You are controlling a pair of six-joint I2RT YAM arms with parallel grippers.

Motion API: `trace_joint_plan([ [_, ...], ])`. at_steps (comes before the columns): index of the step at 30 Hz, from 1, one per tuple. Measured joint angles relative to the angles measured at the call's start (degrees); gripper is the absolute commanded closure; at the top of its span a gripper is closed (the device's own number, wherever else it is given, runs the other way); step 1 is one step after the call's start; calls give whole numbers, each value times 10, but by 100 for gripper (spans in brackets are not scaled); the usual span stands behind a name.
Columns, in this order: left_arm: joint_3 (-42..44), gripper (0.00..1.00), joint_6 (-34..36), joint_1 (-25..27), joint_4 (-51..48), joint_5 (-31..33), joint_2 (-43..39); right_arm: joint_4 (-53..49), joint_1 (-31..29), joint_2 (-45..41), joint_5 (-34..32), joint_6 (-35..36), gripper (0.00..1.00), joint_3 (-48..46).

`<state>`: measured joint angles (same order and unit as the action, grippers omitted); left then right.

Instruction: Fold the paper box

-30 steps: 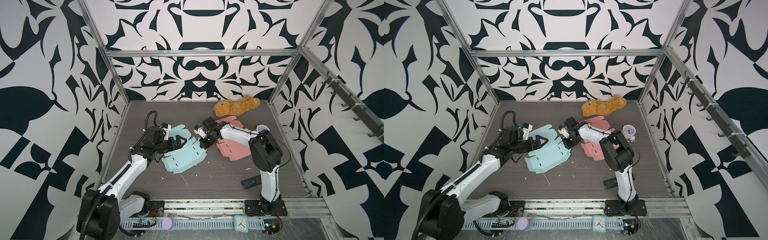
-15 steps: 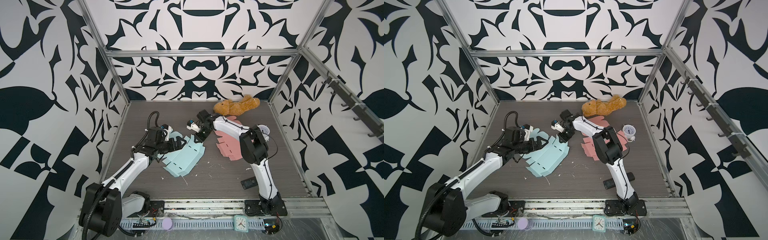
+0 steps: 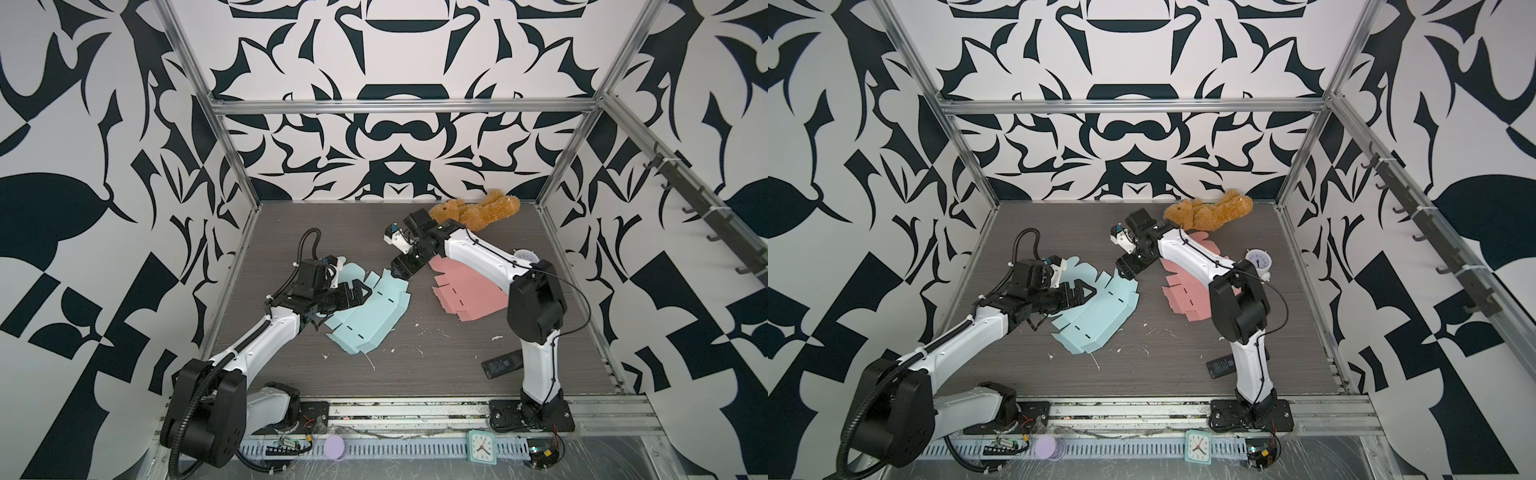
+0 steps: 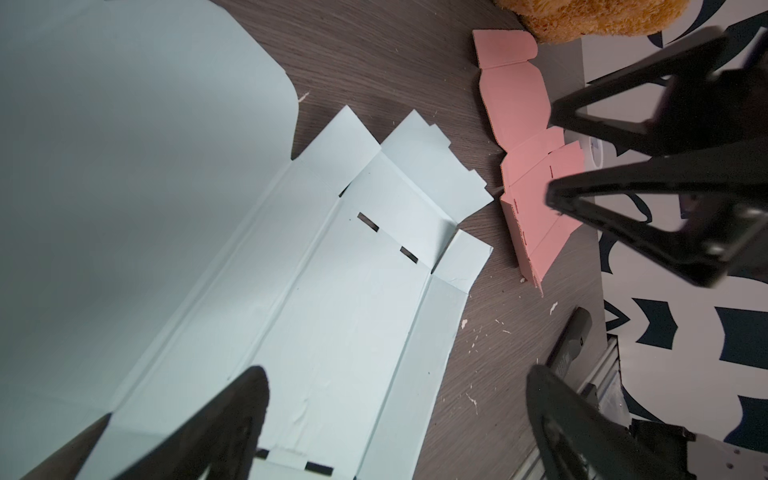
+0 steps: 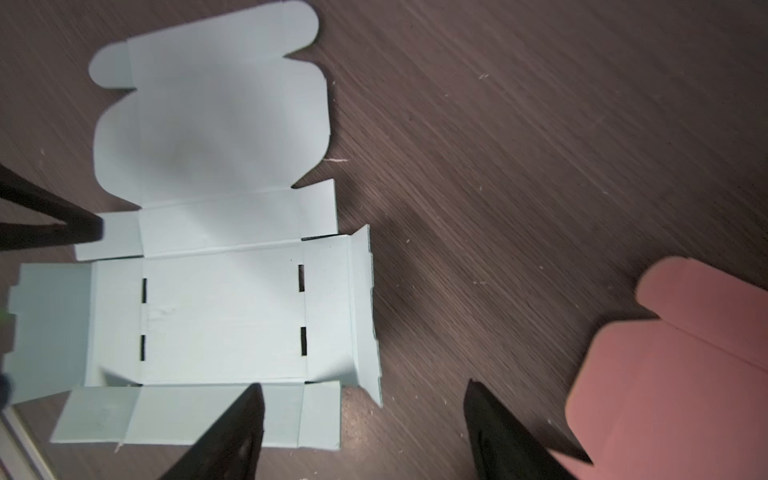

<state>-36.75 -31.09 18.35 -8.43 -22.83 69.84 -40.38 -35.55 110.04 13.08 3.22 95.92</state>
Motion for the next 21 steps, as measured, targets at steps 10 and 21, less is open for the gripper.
trace_joint_plan([
  [10, 0, 10, 14, 0, 0, -1, 25, 65, -21, -221, 26, -200, 21, -279],
  [21, 42, 32, 9, 0, -3, -6, 26, 283, -56, -182, 129, -392, 21, -448],
])
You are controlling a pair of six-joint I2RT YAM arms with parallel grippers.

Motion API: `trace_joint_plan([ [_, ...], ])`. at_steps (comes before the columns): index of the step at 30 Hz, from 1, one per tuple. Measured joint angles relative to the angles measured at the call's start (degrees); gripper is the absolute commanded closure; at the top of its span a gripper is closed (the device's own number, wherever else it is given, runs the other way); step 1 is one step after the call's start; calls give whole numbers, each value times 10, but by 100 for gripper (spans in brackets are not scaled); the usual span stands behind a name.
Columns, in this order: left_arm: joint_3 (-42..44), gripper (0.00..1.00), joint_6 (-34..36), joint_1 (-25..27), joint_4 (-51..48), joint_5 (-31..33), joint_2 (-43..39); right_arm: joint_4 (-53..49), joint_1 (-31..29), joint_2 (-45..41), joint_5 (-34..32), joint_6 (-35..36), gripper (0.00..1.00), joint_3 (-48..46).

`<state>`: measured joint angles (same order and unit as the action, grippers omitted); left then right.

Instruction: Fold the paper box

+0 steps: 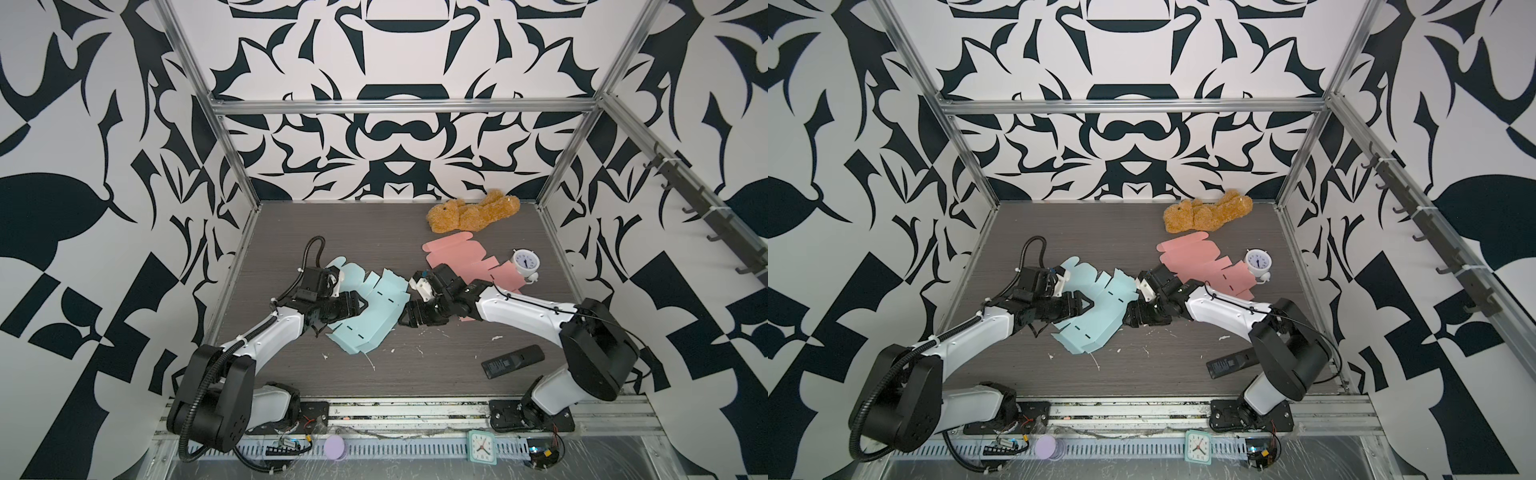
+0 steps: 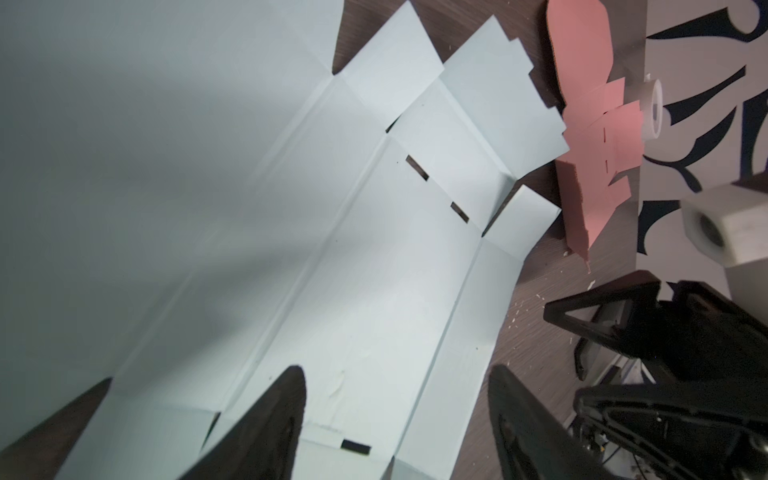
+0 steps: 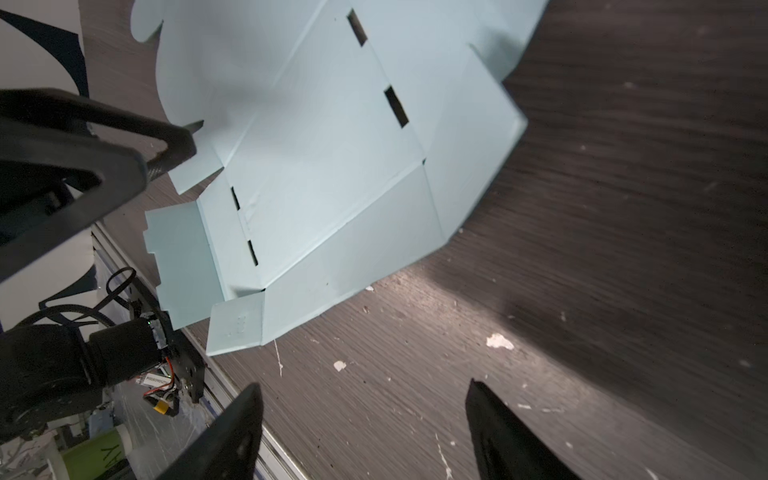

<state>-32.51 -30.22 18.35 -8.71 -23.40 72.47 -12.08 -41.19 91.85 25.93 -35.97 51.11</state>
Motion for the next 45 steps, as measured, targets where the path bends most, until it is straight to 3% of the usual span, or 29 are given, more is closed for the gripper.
trace_joint_plan([
  [11, 18, 44, -1, 0, 3, -7, -37, 161, 1, 75, 33, -75, 26, -25],
  [15, 21, 45, 0, 0, 3, -10, -37, 211, 1, 96, 42, -100, 42, -27],
  [26, 26, 45, 0, 0, 9, -17, -38, 248, 3, 125, 48, -125, 68, -28],
  [45, 40, 49, 0, 0, 8, -12, -42, 248, 54, 169, 65, -102, 75, 20],
])
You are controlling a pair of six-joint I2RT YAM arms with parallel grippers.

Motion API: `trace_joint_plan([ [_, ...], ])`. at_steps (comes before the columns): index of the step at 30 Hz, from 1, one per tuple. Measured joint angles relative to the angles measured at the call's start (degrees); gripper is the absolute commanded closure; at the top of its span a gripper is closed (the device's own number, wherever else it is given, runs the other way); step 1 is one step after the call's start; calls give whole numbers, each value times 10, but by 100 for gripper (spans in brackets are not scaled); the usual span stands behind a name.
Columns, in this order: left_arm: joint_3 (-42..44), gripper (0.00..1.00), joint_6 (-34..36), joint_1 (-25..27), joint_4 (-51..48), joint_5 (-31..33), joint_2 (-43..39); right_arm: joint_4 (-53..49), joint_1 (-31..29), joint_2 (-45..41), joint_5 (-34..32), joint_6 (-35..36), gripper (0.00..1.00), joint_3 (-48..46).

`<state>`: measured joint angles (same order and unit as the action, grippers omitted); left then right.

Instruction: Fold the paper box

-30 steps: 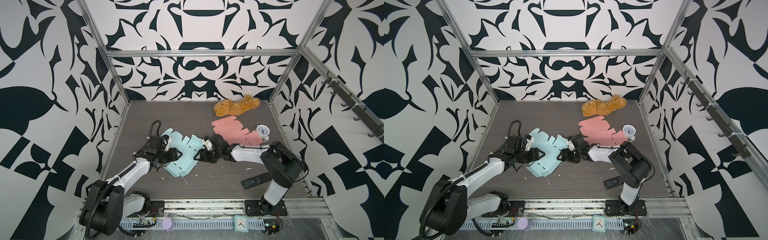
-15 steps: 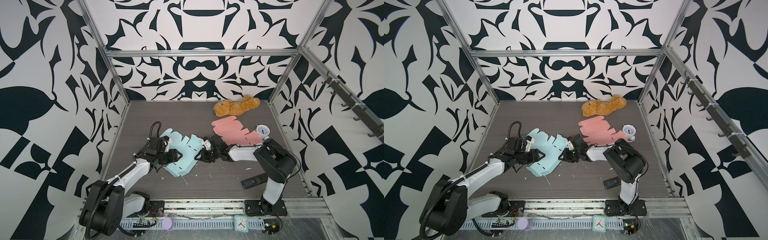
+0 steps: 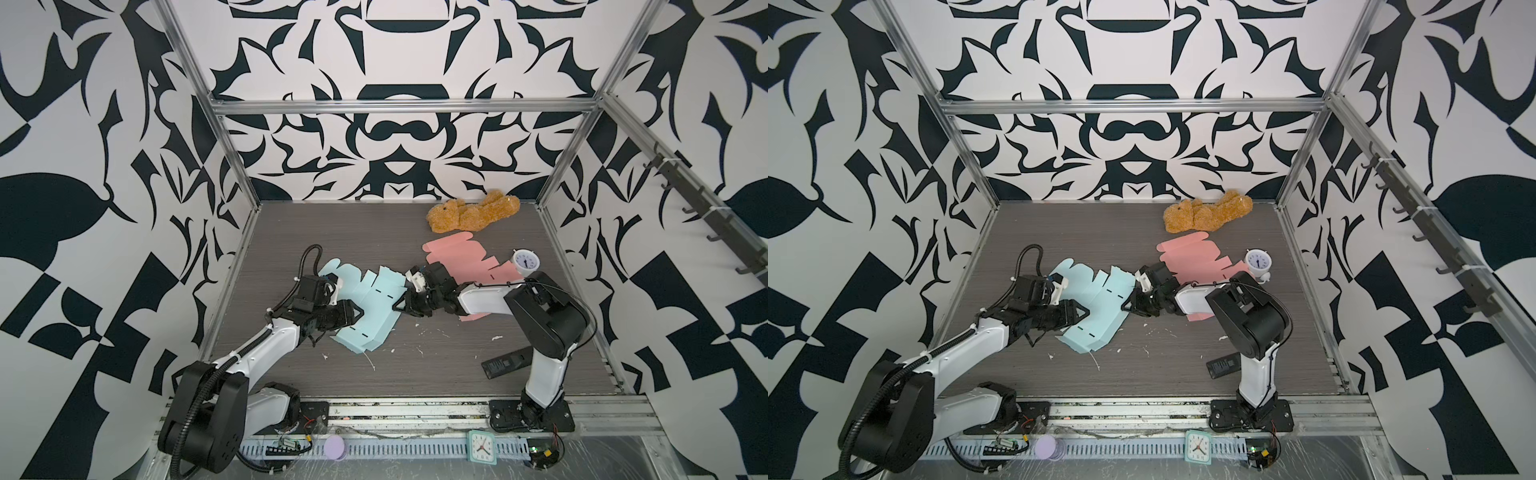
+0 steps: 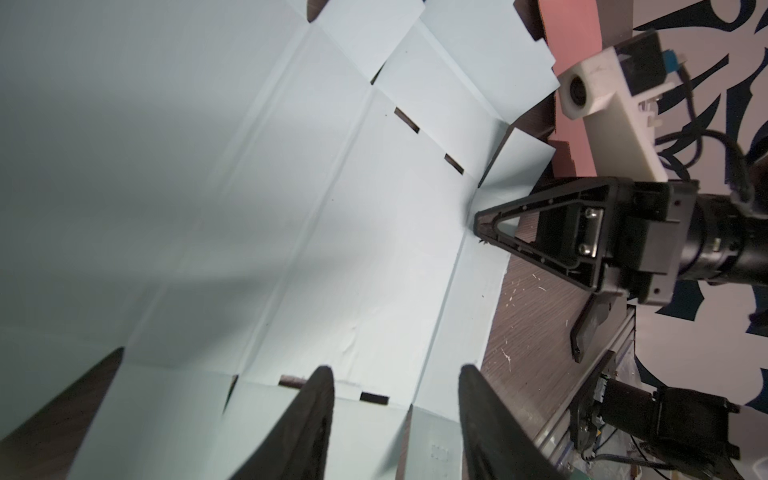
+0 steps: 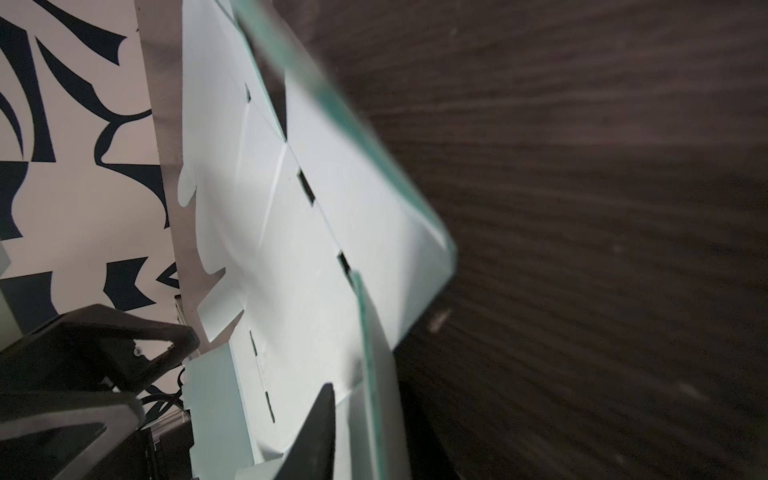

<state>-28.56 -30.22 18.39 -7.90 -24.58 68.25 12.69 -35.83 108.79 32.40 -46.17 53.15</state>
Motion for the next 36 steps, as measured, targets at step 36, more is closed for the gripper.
trace_joint_plan([
  [36, 19, 52, -26, 0, 4, 2, -9, -287, 46, 112, -35, 226, 52, 281],
])
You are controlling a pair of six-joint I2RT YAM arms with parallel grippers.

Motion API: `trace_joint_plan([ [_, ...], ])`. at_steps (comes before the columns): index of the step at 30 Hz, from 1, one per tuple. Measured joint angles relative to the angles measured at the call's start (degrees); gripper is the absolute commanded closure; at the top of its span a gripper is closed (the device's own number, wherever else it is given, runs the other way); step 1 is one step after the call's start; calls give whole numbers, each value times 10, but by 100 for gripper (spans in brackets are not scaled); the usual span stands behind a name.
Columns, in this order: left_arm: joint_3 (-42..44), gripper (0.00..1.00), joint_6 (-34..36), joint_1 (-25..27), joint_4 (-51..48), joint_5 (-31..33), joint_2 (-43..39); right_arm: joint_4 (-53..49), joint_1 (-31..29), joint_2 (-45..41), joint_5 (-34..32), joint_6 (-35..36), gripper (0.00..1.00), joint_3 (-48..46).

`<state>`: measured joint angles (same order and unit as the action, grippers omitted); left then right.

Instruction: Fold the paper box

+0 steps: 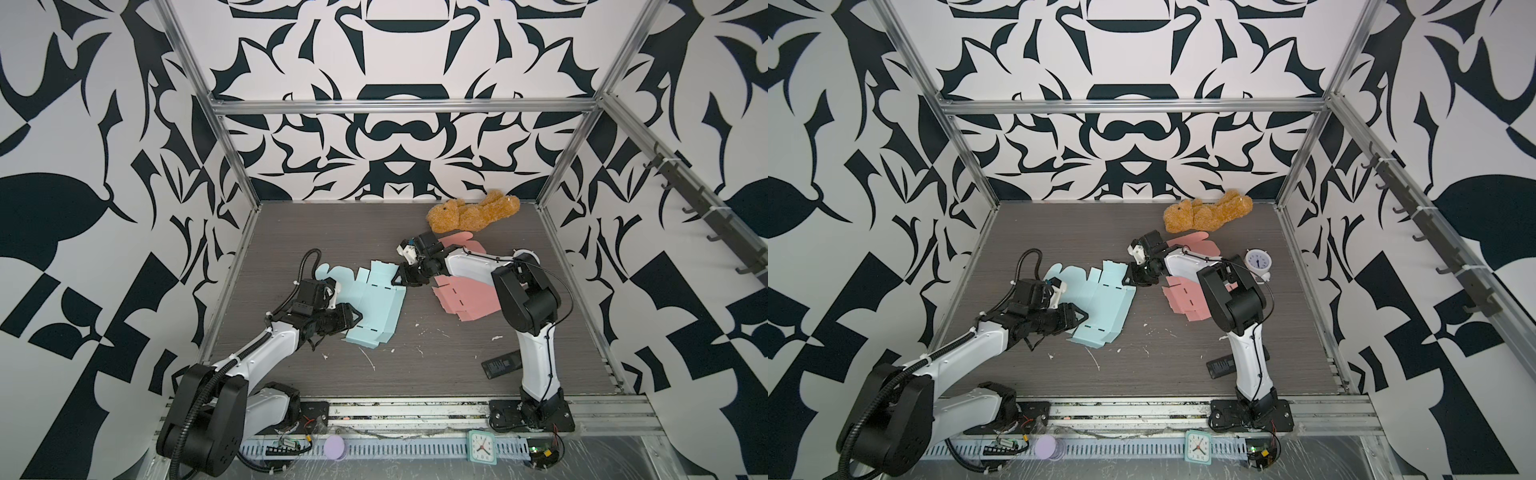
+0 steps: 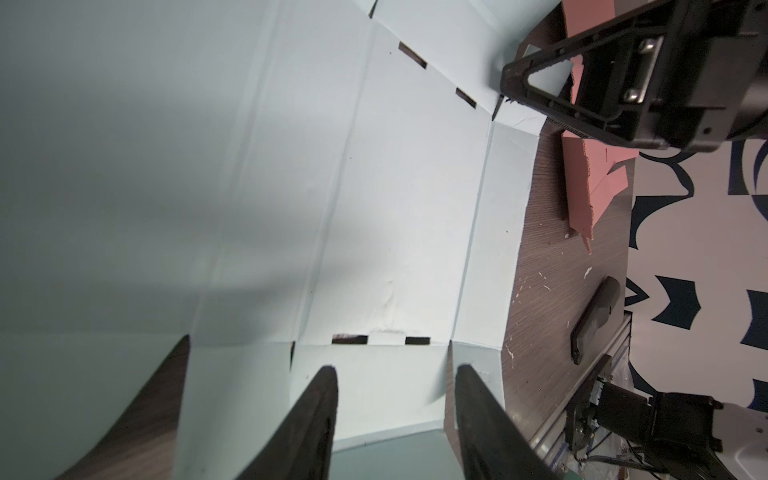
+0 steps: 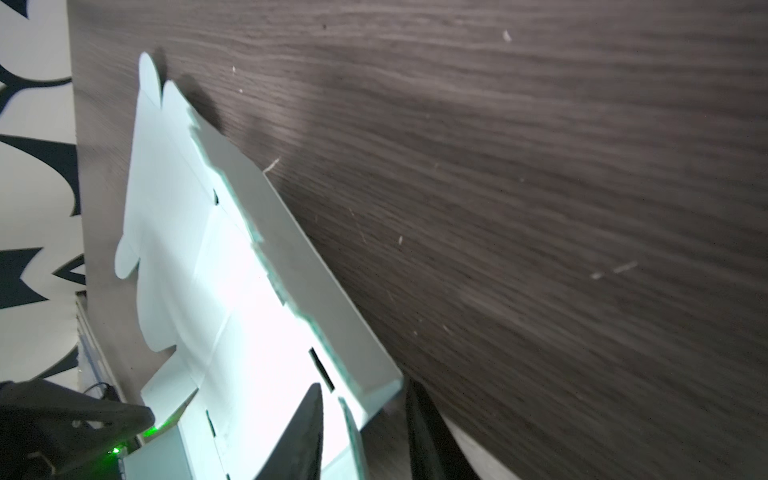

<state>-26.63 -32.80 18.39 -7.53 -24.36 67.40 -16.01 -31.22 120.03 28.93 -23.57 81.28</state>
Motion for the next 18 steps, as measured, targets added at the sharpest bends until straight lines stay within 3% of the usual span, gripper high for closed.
trace_joint_plan([
  [9, 0, 52, -3, 0, 13, -1, 14, -54, -1, -115, -64, 23, 27, -26],
  [18, 0, 52, -2, 0, 23, -6, 22, -73, -36, -255, -107, -6, 19, -141],
])
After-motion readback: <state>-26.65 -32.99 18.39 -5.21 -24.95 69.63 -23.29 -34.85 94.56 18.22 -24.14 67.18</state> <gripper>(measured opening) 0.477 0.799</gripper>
